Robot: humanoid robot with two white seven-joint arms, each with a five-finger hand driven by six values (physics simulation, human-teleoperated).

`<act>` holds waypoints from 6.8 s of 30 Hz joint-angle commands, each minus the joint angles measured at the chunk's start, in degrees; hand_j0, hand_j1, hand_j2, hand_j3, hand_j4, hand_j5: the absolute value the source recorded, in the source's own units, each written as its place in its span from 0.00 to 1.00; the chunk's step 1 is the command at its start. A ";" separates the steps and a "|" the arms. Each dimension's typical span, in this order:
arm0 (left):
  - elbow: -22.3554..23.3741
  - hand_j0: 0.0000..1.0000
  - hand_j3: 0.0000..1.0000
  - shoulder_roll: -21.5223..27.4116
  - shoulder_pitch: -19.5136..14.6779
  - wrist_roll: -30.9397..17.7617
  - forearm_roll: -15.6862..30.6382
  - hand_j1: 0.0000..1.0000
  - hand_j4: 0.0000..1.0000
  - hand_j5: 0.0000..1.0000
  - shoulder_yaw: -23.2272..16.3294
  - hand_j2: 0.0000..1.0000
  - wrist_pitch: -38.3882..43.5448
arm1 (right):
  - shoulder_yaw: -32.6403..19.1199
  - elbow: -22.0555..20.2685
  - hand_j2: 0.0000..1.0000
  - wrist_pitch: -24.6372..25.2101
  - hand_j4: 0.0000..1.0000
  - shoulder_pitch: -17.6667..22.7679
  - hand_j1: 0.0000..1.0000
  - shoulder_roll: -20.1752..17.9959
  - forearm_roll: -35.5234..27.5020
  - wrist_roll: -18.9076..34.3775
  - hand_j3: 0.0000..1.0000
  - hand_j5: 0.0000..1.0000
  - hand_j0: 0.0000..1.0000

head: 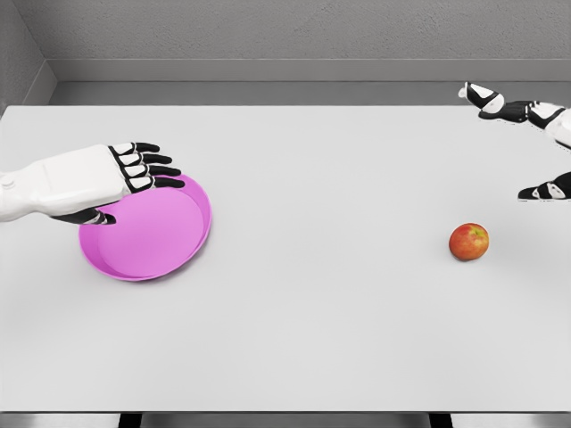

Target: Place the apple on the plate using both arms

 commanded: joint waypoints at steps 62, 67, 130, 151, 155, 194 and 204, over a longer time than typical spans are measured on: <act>0.00 1.00 1.00 -0.17 0.79 0.03 0.36 1.00 1.00 1.00 -0.09 1.00 0.02 | 13.74 15.59 1.00 0.16 1.00 2.02 1.00 8.46 5.83 -0.03 1.00 1.00 1.00; 0.00 1.00 1.00 -0.17 0.79 0.03 0.36 1.00 1.00 1.00 -0.09 1.00 0.02 | 13.83 16.64 0.99 0.16 0.99 1.32 0.99 8.46 7.41 -0.03 0.99 0.99 0.99; -0.27 1.00 1.00 -4.48 0.97 -4.10 0.36 1.00 1.00 1.00 -0.61 1.00 0.02 | 3.11 9.61 1.00 0.16 1.00 -7.91 1.00 12.76 6.79 -0.03 1.00 1.00 1.00; -2.99 1.00 1.00 -13.53 0.53 -16.84 0.54 1.00 1.00 1.00 -5.98 1.00 0.02 | 7.85 6.36 1.00 0.16 1.00 -10.11 1.00 12.67 6.97 -0.03 1.00 1.00 1.00; -2.99 1.00 1.00 -13.53 0.53 -16.93 0.54 1.00 1.00 1.00 -5.98 1.00 0.02 | 7.68 6.36 1.00 0.16 1.00 -12.13 1.00 12.59 6.79 -0.03 1.00 1.00 1.00; 1.58 0.86 0.86 -20.65 0.09 -20.10 -5.17 0.86 0.86 0.86 -7.12 0.86 0.02 | 7.41 5.65 1.00 0.16 1.00 -11.52 1.00 9.95 6.88 -0.03 1.00 1.00 1.00; 1.58 0.86 0.86 -20.39 0.09 -20.18 -5.26 0.86 0.86 0.86 -8.35 0.86 0.02 | 7.33 5.30 1.00 0.16 1.00 -11.60 1.00 8.46 6.53 -0.03 1.00 1.00 1.00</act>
